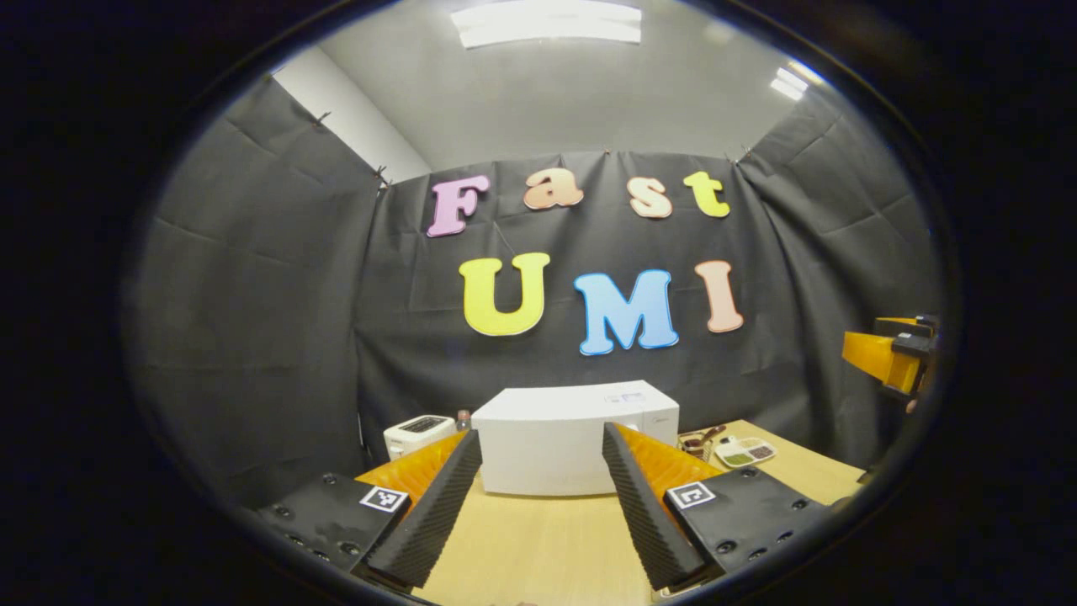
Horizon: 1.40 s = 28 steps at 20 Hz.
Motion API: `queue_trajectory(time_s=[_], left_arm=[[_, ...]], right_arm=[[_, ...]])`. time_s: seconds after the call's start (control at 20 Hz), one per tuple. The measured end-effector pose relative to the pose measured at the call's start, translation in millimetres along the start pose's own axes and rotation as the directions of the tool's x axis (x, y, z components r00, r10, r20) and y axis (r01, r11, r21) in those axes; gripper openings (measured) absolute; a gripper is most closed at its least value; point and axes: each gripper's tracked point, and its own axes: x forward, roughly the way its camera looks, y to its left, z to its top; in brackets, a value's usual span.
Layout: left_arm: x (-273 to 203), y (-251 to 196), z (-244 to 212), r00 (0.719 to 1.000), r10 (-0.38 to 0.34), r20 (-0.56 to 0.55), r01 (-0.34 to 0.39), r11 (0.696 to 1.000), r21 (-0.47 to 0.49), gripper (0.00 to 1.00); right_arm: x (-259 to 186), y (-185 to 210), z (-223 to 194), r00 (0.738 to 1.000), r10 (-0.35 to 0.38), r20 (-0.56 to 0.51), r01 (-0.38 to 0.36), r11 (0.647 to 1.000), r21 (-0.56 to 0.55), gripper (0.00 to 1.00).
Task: Open the microwave oven with the left hand, put the food in, and close the microwave oven.
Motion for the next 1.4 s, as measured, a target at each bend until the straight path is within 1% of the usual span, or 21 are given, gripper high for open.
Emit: queue_trajectory(time_s=[0.2,0.4,0.6,0.8,0.9,0.95,1.0,1.1,1.25,1.4], left_arm=[[21.2,-7.5,-8.6,1.000,0.009,0.005,-0.009,1.000,0.011,0.95],[60.7,-19.5,-17.6,1.000,-0.019,0.010,0.019,1.000,0.020,0.95],[105.6,-39.8,-31.1,0.996,-0.086,0.013,0.086,0.996,0.000,0.95],[154.7,-58.9,-45.1,0.992,-0.123,0.022,0.124,0.992,-0.021,0.96],[177.8,-72.7,-54.3,0.988,-0.154,0.025,0.154,0.988,-0.012,0.97],[189.0,-79.9,-59.3,0.985,-0.170,0.022,0.170,0.985,-0.006,0.96],[198.3,-87.5,-63.6,0.983,-0.183,0.021,0.184,0.983,-0.003,0.97],[215.9,-99.0,-79.2,0.981,-0.192,0.006,0.192,0.981,0.001,0.95],[242.2,-119.0,-100.1,0.978,-0.208,-0.014,0.208,0.978,-0.016,0.96],[266.4,-137.1,-123.6,0.972,-0.232,-0.035,0.232,0.973,-0.003,0.96]], right_arm=[[2.0,-1.1,-7.7,1.000,0.012,-0.008,-0.012,1.000,0.008,0.97],[10.4,0.1,-10.4,1.000,-0.005,-0.016,0.005,1.000,0.009,0.97],[19.6,5.3,-7.2,0.999,-0.044,-0.010,0.044,0.999,0.001,0.97],[30.4,13.1,-10.3,0.996,-0.084,-0.014,0.083,0.996,-0.009,0.97],[33.9,17.0,-8.4,0.995,-0.102,-0.009,0.102,0.995,-0.001,0.97],[35.6,17.5,-10.7,0.994,-0.111,-0.014,0.111,0.994,-0.008,0.97],[36.3,17.4,-13.4,0.992,-0.122,-0.019,0.121,0.992,-0.019,0.97],[40.9,15.4,-16.9,0.989,-0.147,-0.028,0.146,0.989,-0.036,0.97],[44.7,9.2,-19.2,0.979,-0.199,-0.037,0.197,0.979,-0.049,0.97],[45.4,0.9,-21.4,0.968,-0.248,-0.043,0.245,0.967,-0.075,0.97]])
